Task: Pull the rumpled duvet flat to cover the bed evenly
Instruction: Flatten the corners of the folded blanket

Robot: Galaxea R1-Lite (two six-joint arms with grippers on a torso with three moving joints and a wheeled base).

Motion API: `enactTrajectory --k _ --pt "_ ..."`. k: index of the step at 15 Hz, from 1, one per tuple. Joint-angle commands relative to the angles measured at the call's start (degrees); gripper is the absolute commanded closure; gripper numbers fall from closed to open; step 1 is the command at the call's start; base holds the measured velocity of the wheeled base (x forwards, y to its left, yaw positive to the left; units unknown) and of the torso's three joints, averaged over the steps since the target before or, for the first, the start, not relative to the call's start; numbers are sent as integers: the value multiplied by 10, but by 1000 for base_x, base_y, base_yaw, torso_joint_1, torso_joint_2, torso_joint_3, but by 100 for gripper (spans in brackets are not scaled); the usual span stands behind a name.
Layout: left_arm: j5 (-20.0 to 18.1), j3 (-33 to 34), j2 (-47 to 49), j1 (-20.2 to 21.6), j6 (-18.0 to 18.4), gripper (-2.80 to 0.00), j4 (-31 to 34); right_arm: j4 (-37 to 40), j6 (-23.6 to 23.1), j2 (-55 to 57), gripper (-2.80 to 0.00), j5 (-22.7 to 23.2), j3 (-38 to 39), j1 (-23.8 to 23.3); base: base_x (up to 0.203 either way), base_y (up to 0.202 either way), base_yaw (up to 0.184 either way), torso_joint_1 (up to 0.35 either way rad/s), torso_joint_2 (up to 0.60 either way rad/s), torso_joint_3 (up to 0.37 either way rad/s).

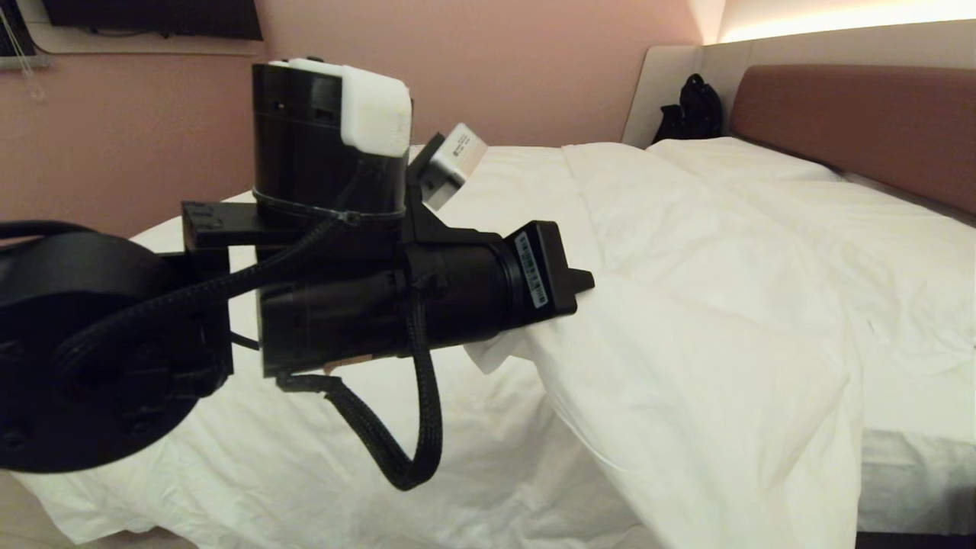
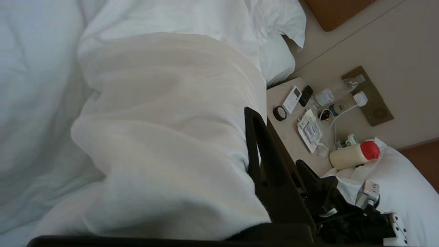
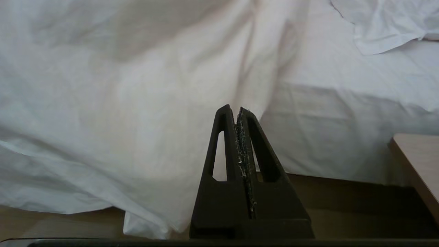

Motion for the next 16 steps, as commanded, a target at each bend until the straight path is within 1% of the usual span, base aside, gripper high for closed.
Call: enactTrajectory --k 1,7,9,10,16 --pt "-1 0 1 0 -2 0 -1 0 0 1 0 0 0 0 0 0 0 0 0 0" --pt "-7 -3 2 -2 0 0 4 0 0 1 0 0 0 0 0 0 0 0 0 0" --pt "-10 -1 0 -3 7 0 5 0 0 1 0 0 0 0 0 0 0 0 0 0" --pt "-10 -1 0 -3 7 0 6 0 0 1 0 0 0 0 -112 0 8 7 3 2" --pt "-8 5 3 -3 7 0 -1 0 0 1 0 0 0 0 -190 0 -2 2 5 2"
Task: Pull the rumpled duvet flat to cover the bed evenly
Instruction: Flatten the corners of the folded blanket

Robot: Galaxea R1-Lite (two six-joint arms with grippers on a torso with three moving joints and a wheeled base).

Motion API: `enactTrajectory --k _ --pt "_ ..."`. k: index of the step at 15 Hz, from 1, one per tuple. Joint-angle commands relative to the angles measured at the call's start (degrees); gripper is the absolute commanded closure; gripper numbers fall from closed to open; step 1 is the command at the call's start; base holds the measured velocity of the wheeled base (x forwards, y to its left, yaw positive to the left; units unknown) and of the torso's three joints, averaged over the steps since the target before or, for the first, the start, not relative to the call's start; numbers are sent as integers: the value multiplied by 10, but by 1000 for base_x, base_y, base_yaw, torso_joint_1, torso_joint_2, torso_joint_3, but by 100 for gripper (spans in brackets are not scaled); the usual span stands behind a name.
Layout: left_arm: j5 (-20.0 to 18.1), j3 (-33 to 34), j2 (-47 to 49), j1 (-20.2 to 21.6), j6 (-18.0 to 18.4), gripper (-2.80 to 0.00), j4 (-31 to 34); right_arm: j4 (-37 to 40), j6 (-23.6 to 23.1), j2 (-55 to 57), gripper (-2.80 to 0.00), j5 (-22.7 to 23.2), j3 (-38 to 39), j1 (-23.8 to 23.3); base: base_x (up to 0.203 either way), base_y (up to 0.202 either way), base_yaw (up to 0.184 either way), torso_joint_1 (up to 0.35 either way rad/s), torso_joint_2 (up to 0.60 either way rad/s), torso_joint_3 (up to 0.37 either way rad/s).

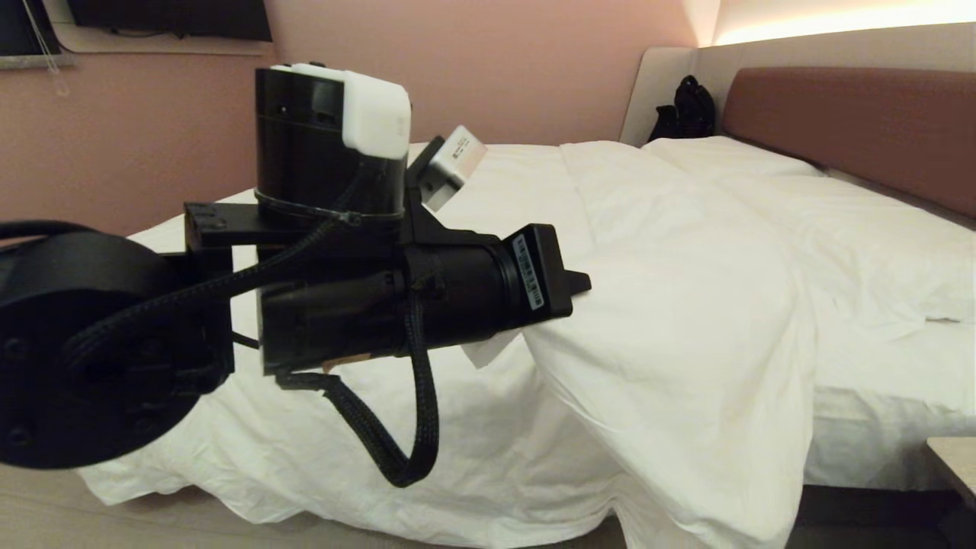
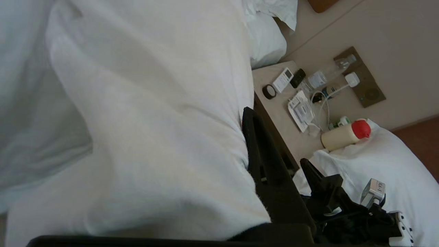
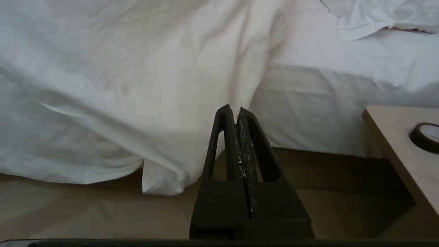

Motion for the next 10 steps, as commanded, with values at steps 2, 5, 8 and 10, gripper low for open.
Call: enactTrajectory --k 2,5,8,10 --pt "-1 5 6 0 -3 0 -6 1 0 1 0 0 0 0 -61 0 1 -1 3 1" --pt "4 27 20 1 -3 0 -42 1 0 1 0 1 0 0 0 0 0 0 0 0" --pt "-2 33 28 2 -20 0 -93 1 0 1 0 0 0 0 0 0 0 0 0 0" --pt "-2 34 27 2 -19 0 -93 1 0 1 0 0 0 0 0 0 0 0 0 0"
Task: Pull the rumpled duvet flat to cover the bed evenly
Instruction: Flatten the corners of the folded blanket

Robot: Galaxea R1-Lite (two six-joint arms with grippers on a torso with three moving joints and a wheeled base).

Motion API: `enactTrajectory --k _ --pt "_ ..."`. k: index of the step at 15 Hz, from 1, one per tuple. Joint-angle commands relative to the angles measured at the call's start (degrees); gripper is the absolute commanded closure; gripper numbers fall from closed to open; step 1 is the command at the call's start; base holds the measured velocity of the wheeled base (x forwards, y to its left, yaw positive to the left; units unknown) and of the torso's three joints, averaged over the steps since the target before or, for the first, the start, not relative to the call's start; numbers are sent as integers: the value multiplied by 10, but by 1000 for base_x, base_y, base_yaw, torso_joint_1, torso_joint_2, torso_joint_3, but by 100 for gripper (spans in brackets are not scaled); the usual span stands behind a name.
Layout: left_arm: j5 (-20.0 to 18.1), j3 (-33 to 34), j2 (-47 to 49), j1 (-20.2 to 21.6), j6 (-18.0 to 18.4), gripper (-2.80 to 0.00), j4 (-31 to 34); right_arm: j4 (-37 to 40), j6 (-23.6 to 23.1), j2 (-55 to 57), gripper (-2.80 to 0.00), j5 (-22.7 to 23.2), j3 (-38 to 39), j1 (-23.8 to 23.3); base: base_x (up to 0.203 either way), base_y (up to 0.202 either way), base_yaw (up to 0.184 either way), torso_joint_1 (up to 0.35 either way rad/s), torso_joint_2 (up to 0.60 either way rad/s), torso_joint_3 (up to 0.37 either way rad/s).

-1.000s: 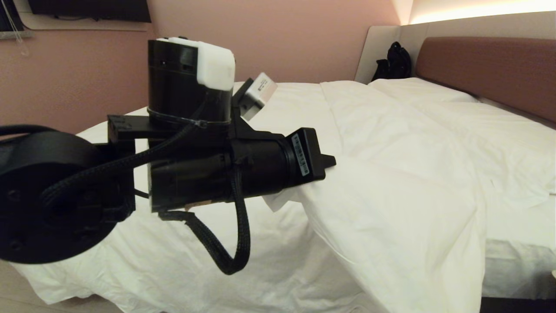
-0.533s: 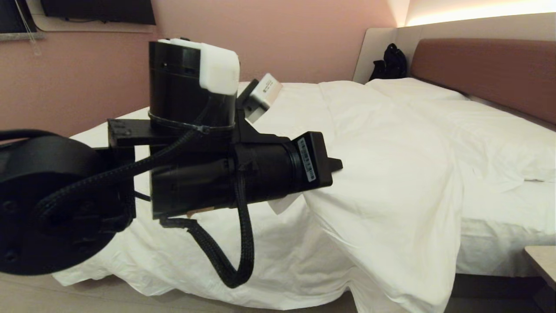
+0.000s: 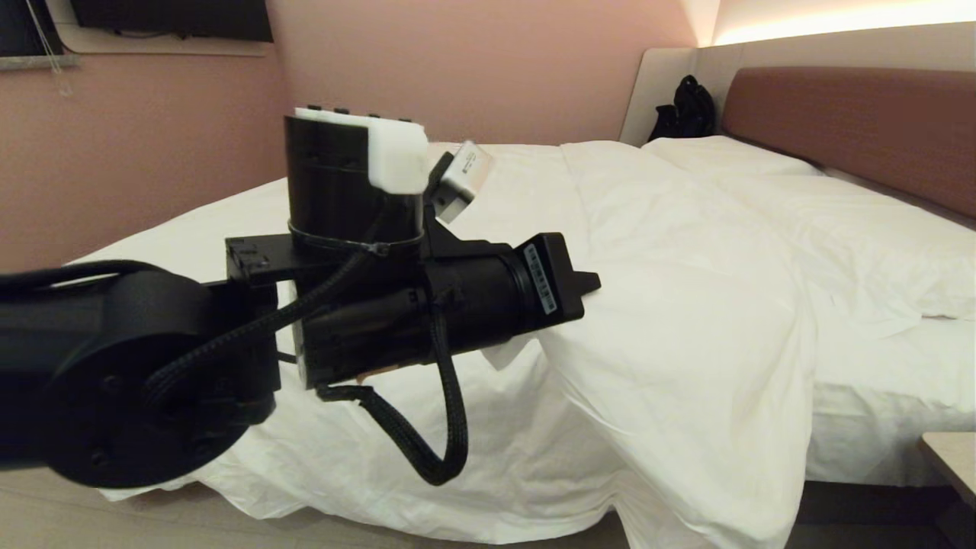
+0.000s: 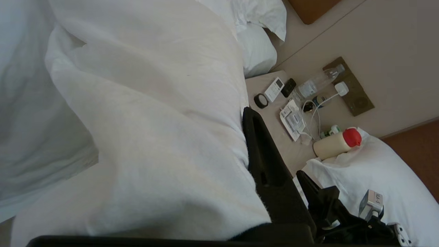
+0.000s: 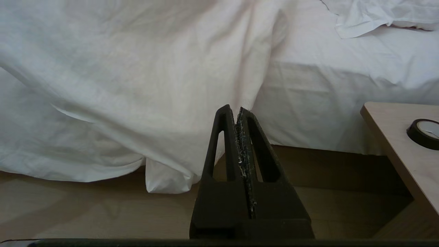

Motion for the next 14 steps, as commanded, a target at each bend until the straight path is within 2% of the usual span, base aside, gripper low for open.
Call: enactTrajectory --k 1,10,14 --pt "-1 2 4 0 -2 0 -2 0 0 1 0 0 0 0 0 0 0 0 0 0" --pt "-4 20 1 -2 -4 0 -20 -1 0 1 0 -1 0 0 0 0 0 0 0 0" --pt "-5 15 0 -2 -5 0 -20 1 -55 2 0 12 0 1 0 0 0 0 0 0"
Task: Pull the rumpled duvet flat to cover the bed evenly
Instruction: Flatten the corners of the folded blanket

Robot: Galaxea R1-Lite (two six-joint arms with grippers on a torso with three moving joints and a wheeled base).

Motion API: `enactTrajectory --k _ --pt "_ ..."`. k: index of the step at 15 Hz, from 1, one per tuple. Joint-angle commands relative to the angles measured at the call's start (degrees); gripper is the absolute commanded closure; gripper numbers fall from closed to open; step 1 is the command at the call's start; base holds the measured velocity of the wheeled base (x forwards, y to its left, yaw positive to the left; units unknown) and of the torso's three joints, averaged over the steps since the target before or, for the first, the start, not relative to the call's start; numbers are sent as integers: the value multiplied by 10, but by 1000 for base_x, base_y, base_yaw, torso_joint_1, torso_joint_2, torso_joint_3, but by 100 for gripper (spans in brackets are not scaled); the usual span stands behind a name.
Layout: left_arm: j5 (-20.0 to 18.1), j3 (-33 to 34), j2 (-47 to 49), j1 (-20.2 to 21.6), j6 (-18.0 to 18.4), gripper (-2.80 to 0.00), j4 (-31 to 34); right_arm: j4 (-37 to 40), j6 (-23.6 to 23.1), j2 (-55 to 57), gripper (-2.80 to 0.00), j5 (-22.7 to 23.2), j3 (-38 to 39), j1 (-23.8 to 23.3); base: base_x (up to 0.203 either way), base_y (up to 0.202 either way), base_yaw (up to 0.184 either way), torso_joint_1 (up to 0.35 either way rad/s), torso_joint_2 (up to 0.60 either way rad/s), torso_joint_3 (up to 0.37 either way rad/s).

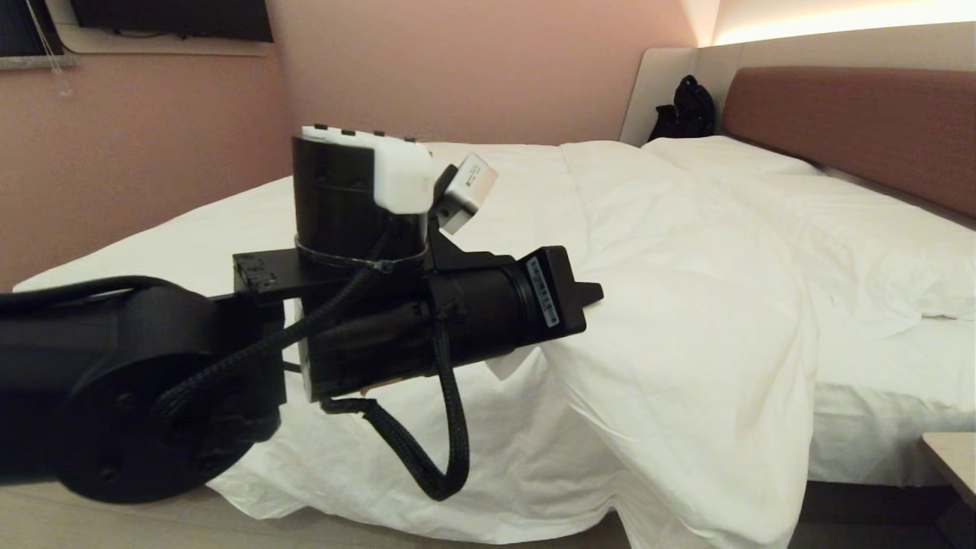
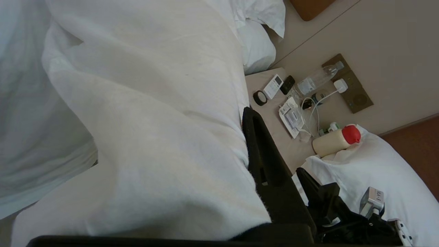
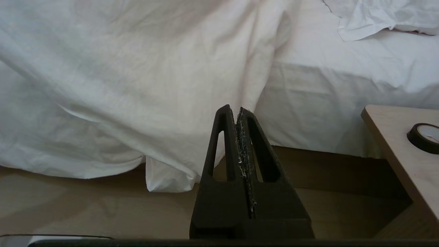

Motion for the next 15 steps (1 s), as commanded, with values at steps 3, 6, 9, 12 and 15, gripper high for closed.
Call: enactTrajectory --k 3,6,9,12,15 --pt "-1 -2 -5 -7 -3 0 -1 2 -44 0 0 4 -1 1 0 0 0 0 0 0" --pt "-1 -4 -8 -13 -2 0 -1 -6 -42 0 0 4 0 1 0 0 0 0 0 0" --pt "0 -5 -6 -13 -3 0 -2 -17 -40 9 0 3 -56 1 0 0 0 0 0 0" --pt "0 -13 -8 -16 -4 0 -3 15 -38 63 0 5 -216 1 0 0 0 0 0 0" --pt "0 -25 -8 -17 -8 0 -2 26 -41 169 0 41 -257 1 0 0 0 0 0 0"
